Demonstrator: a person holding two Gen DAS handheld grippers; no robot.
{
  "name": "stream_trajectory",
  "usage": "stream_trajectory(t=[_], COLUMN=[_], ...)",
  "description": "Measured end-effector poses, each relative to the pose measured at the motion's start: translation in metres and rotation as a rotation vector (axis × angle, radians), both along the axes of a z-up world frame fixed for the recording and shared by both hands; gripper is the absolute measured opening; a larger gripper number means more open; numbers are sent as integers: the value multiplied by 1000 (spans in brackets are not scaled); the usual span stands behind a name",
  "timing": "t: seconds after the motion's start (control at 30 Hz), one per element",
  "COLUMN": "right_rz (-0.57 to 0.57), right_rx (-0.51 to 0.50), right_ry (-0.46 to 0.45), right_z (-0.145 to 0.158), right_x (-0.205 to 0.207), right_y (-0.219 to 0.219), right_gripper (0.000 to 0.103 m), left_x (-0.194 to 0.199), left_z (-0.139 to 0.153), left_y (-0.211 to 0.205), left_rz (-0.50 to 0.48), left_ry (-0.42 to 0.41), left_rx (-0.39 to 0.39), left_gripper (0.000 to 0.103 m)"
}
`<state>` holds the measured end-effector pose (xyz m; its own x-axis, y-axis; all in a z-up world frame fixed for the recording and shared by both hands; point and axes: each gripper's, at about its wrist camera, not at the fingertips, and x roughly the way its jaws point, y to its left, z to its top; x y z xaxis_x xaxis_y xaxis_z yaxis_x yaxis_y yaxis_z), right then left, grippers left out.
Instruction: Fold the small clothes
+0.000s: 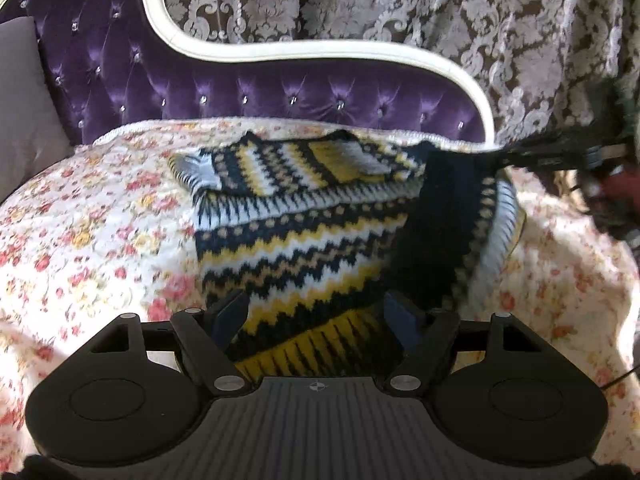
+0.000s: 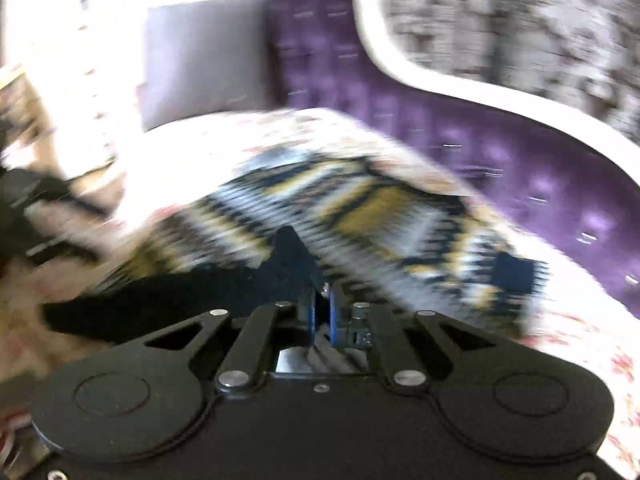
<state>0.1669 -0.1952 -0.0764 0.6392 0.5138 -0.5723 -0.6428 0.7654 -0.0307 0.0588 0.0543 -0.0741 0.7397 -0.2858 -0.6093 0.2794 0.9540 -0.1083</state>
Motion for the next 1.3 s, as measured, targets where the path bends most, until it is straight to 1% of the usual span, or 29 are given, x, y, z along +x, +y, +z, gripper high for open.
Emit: stream_trajectory(t=[0.1,0.17,0.2,0.23,0.33,0.47,0.5,0.57,0.6,0.67,0.7,0.73,0.77,0.83,0.9,0.93,1.0,1.03,1.07,1.1,1.13,1.2,1.3], right_rz=[-141,-193,-200,-205,-208,-221,-223,-224,-224,-225,-226,-226,-226,-226,-222,-215,-205,-198,-189,-182,-173,-143,-110], right_rx=[28,48,58,62,75,93,97,103,107,120,126,131,134,149,167,177,200,213,226,238,245,245,206], right_ry=[46,88,105,119,147,161,161,161,162,167,171,172,172,186,194,200,213,220,228,237,245,268,296], right_z=[-12,-24,-30,-36,-48,-55,-55,-56,-57,-58,-58,-59,-61,-63,-64,-64,-64,-64,-64,-65,-65,-68,-74], right_x=[28,41,44,47,47,48,47,48,47,47,47,47,47,48,49,49,52,54,57,61,65,73,80], right_y=[-13,-19,-21,-21,-22,-27,-28,-29,-30,-31,-32,-33,-33,-35,-38,-39,-40,-41,-42,-42,-41,-35,-22], right_gripper=[11,12,12,12,12,12,12,12,12,12,12,12,12,13,17,21,25,30,45,54,65,66,66], left_x=[4,9,13,19,37,53,55,59,60,60,59,58,57,54,52,53,58,61,65,68,71,75,80], left_z=[1,-3,-7,-11,-25,-40,-43,-47,-49,-53,-54,-54,-53,-47,-37,-33,-26,-25,-23,-22,-21,-21,-23], left_y=[7,10,10,10,7,10,10,10,9,7,7,7,7,6,4,3,3,4,4,5,5,4,3], left_rz=[-3,-16,-17,-12,-25,14,25,44,41,38,38,34,38,37,24,11,-9,-17,-27,-31,-37,-54,-62], left_ry=[-5,10,27,45,115,183,196,228,237,251,252,240,223,179,116,95,66,61,59,53,47,42,49], left_rx=[-68,-108,-109,-97,-84,-136,-142,-144,-148,-160,-173,-194,-209,-198,-136,-103,-53,-42,-33,-25,-16,-2,6], left_gripper=[75,79,87,89,89,87,84,72,63,55,41,17,10,9,9,9,10,10,10,10,10,10,10])
